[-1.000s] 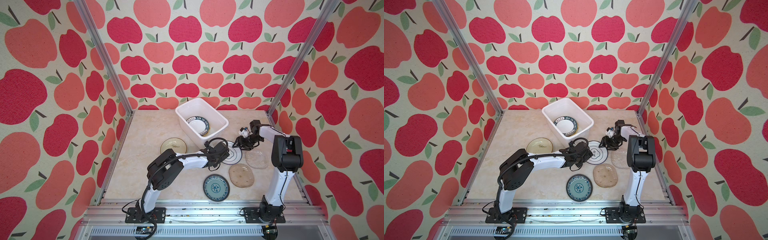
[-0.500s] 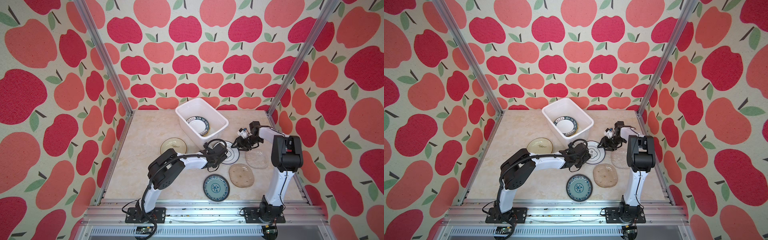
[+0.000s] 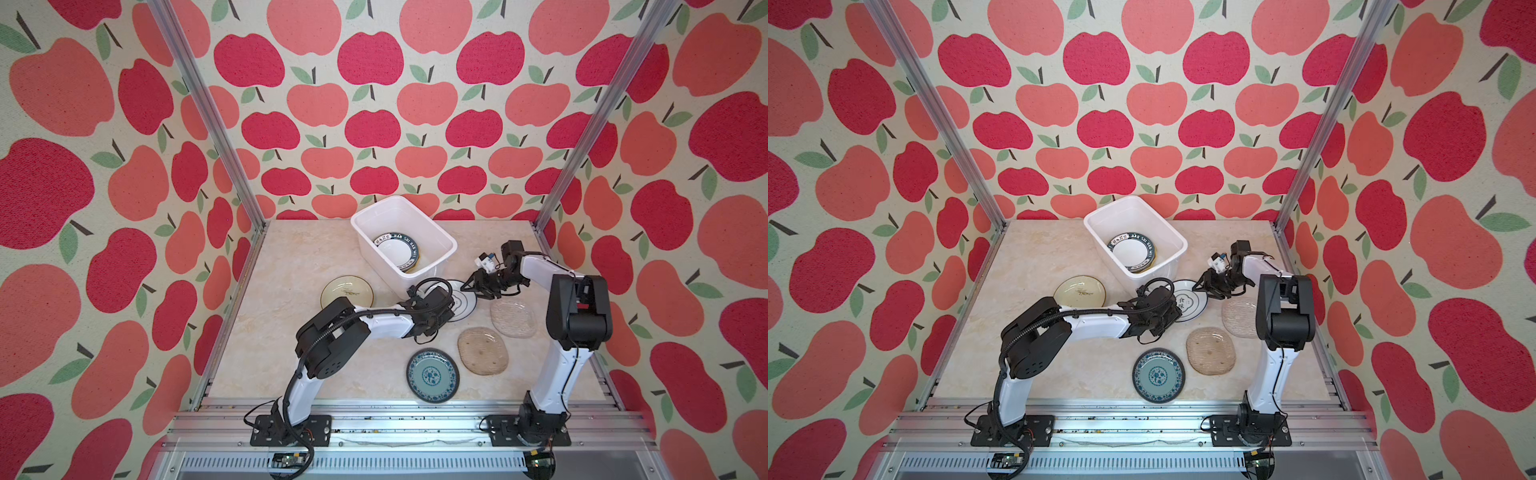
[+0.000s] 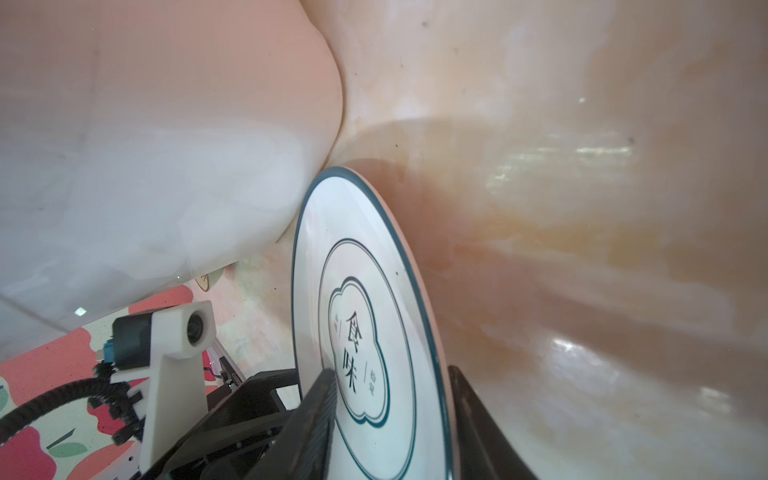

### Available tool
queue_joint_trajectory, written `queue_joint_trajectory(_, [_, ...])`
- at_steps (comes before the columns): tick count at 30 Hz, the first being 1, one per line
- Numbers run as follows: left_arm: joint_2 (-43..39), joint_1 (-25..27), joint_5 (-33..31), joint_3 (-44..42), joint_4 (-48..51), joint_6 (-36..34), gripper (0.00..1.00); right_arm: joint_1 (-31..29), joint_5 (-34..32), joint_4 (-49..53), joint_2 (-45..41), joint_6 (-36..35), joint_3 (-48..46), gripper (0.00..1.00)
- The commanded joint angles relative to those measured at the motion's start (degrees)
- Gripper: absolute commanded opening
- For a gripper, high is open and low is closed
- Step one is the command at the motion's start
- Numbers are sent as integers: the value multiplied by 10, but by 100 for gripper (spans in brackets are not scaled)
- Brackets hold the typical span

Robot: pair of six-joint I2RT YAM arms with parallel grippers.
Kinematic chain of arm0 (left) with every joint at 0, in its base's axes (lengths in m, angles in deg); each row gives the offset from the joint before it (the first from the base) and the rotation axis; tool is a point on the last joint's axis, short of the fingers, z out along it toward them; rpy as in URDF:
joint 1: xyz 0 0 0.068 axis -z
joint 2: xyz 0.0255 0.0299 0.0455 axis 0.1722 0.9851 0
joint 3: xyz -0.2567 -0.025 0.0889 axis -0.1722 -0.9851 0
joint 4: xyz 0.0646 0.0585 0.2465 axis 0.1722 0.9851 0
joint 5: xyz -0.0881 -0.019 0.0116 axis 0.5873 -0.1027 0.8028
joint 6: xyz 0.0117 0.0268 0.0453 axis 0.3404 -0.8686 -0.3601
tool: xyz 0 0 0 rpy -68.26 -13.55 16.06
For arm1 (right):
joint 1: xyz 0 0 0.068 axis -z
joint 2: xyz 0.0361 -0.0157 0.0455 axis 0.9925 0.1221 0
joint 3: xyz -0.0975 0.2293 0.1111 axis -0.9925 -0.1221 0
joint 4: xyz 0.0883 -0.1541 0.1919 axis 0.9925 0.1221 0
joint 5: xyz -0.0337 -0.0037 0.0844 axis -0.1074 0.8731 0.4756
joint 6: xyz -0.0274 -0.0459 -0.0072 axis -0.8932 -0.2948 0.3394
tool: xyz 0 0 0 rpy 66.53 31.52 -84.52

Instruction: Place the plates into the plastic bin on the countertop

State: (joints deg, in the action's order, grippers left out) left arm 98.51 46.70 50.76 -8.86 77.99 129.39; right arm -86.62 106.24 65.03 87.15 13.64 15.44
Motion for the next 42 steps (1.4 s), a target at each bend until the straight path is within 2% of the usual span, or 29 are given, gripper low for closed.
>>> queue_joint_trajectory(1, [18, -2, 12, -9, -17, 8, 61, -4, 37, -4, -27, 17, -13, 41])
queue_joint_trajectory(6, [20, -2, 17, -12, -27, 9, 61, -10, 36, 3, -28, 17, -13, 36])
queue_joint_trajectory(14, [24, -4, 24, -16, -43, 9, 61, -22, 35, -3, -28, 21, -25, 33])
queue_joint_trajectory(26, [21, -4, 24, -19, -51, 7, 63, -23, 16, -2, -42, 34, -24, 13])
queue_joint_trajectory(35, [8, -2, 20, -19, -53, -16, 72, -21, 2, 12, -83, 48, -36, 4])
queue_joint_trajectory(42, [-12, 5, 6, -26, -61, -38, 82, -5, -39, 43, -135, 80, -55, 0])
